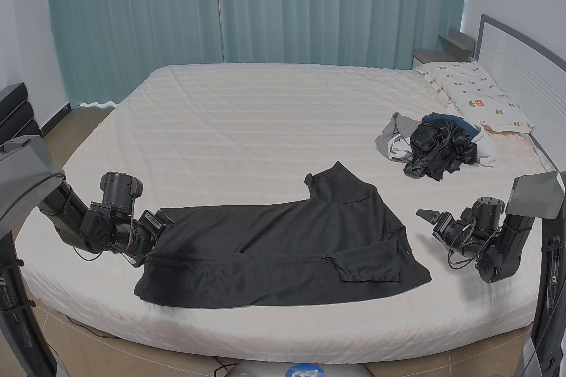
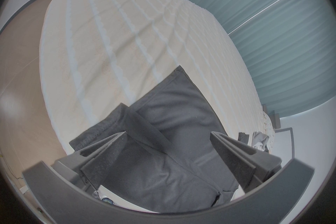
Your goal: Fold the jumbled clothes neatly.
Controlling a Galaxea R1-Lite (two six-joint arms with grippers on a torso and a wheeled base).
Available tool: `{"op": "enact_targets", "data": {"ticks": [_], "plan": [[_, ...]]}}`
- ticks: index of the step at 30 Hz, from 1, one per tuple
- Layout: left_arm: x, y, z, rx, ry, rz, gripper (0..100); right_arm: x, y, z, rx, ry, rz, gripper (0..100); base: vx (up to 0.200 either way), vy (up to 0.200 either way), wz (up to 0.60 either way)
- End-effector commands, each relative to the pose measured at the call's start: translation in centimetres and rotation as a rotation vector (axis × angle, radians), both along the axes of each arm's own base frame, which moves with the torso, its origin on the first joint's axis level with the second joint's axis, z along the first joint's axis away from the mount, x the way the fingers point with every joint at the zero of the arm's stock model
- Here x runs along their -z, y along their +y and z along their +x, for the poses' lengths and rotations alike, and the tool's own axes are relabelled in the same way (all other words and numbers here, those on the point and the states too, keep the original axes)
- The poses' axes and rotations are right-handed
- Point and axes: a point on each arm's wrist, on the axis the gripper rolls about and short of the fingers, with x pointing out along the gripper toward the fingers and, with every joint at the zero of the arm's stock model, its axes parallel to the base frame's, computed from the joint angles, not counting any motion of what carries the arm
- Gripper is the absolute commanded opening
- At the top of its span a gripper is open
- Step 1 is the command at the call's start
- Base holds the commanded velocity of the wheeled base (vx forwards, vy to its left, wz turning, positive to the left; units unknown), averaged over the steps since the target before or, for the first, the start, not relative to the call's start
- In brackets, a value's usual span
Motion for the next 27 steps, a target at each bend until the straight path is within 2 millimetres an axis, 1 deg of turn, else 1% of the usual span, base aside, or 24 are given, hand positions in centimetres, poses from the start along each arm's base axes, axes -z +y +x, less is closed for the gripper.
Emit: {"op": "enact_targets", "data": {"ticks": [1,5,7,10,13,18,20,25,26,27], "plan": [[-0.2,0.5,0.0,-0.015,-0.006,-0.004,100,0.0,0.1,0.0,-0.002,0.000,0.001,100,0.200,0.000,0.00],[-0.1,0.7,0.3,-0.019,-0.015,-0.002,100,0.0,0.3,0.0,-0.007,0.000,-0.001,100,0.200,0.000,0.00],[-0.5,1.0,1.0,-0.031,-0.039,-0.007,100,0.1,0.3,-0.1,-0.007,0.005,-0.001,100,0.200,0.000,0.00],[0.3,1.7,1.9,-0.054,-0.032,-0.005,100,0.2,0.6,-0.2,-0.015,0.009,-0.001,100,0.000,0.000,0.00],[0.6,2.4,2.6,-0.073,-0.035,-0.006,100,0.2,0.7,-0.3,-0.019,0.011,-0.004,100,0.000,0.000,0.00],[0.6,2.9,2.9,-0.089,-0.042,-0.006,100,0.3,0.7,-0.4,-0.020,0.018,-0.001,100,0.000,0.000,0.00],[0.3,3.0,3.2,-0.087,-0.056,-0.005,100,0.4,0.8,-0.7,-0.021,0.029,-0.001,100,0.000,0.000,0.00],[-1.3,3.1,4.7,-0.076,-0.127,0.008,100,0.6,0.8,-1.0,-0.023,0.041,0.000,100,0.000,0.000,0.00],[-1.9,3.4,5.4,-0.058,-0.156,0.032,100,0.7,0.9,-1.0,-0.024,0.046,0.000,100,0.000,0.000,0.00],[-2.0,3.6,5.8,-0.032,-0.167,0.058,100,0.8,0.9,-1.1,-0.026,0.049,0.000,100,0.000,0.000,0.00]]}}
